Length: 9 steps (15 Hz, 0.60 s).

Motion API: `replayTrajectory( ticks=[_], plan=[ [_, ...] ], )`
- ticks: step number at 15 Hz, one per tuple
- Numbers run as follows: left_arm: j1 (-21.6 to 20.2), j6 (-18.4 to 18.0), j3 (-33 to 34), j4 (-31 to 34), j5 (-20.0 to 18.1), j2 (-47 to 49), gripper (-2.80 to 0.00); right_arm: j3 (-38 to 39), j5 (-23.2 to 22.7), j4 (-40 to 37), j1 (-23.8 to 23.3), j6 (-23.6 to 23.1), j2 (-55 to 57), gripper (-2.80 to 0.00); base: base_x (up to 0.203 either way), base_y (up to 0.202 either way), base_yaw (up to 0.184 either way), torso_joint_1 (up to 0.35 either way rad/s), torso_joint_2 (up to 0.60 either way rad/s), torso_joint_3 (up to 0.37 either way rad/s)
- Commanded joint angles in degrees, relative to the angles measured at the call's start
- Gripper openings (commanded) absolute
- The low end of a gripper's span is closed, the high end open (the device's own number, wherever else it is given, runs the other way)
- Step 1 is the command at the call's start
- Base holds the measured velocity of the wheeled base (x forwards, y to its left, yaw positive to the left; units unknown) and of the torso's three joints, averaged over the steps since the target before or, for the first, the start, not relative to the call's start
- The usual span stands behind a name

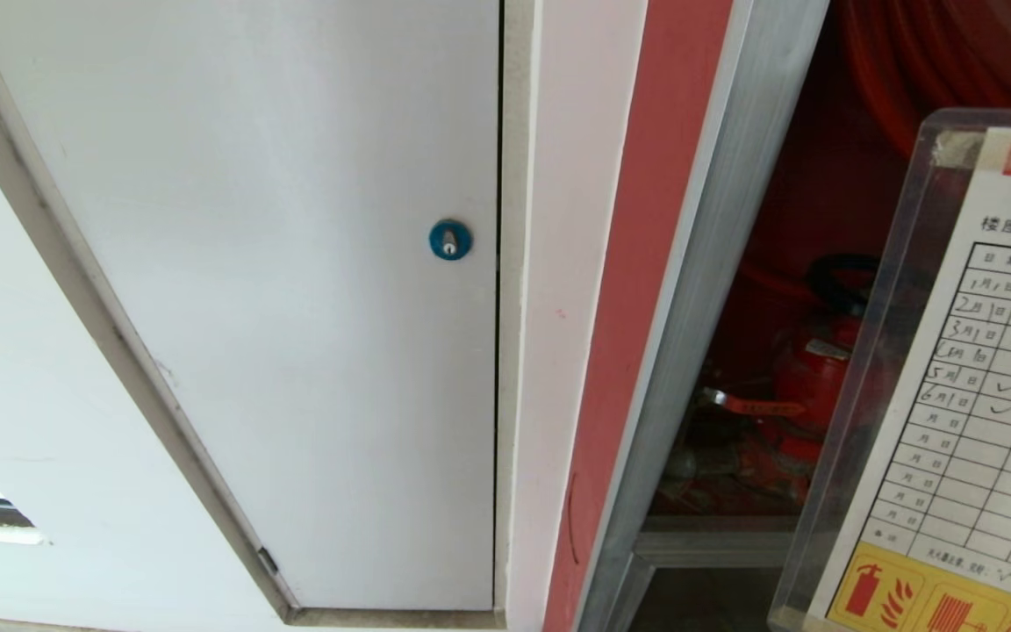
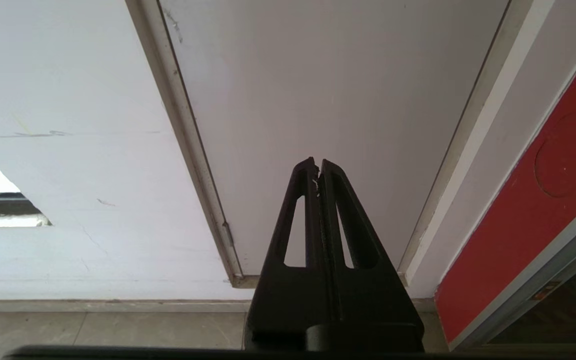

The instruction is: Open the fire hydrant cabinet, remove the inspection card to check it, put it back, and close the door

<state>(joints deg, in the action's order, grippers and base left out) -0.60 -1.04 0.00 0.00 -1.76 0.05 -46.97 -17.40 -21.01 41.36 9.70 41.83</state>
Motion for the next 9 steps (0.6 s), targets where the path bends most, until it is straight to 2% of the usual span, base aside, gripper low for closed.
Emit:
replayTrajectory(
  ticks=[1, 3, 7, 9],
  plan=[
    [0.0, 0.0, 0.0, 0.0, 0.0, 0.0, -2.80, -0.3, 6.1, -1.7, 0.0, -1.8, -3.5, -2.80, 0.000, 0.000, 0.000, 0.000, 0.00, 0.000],
    [0.0, 0.0, 0.0, -0.1, 0.0, 0.0, -2.80, -0.3, 14.7, -4.4, 0.0, -6.4, -4.4, -2.80, 0.000, 0.000, 0.000, 0.000, 0.00, 0.000],
    [0.0, 0.0, 0.1, -0.1, 0.0, 0.0, -2.80, -0.5, 31.8, -8.2, 0.0, -18.6, -6.4, -2.80, 0.000, 0.000, 0.000, 0.000, 0.00, 0.000],
    [0.0, 0.0, 0.0, 0.0, 0.0, 0.0, -2.80, -0.6, 39.8, -8.3, -0.2, -26.3, -6.6, -2.80, 0.000, 0.000, 0.000, 0.000, 0.00, 0.000]
  ],
)
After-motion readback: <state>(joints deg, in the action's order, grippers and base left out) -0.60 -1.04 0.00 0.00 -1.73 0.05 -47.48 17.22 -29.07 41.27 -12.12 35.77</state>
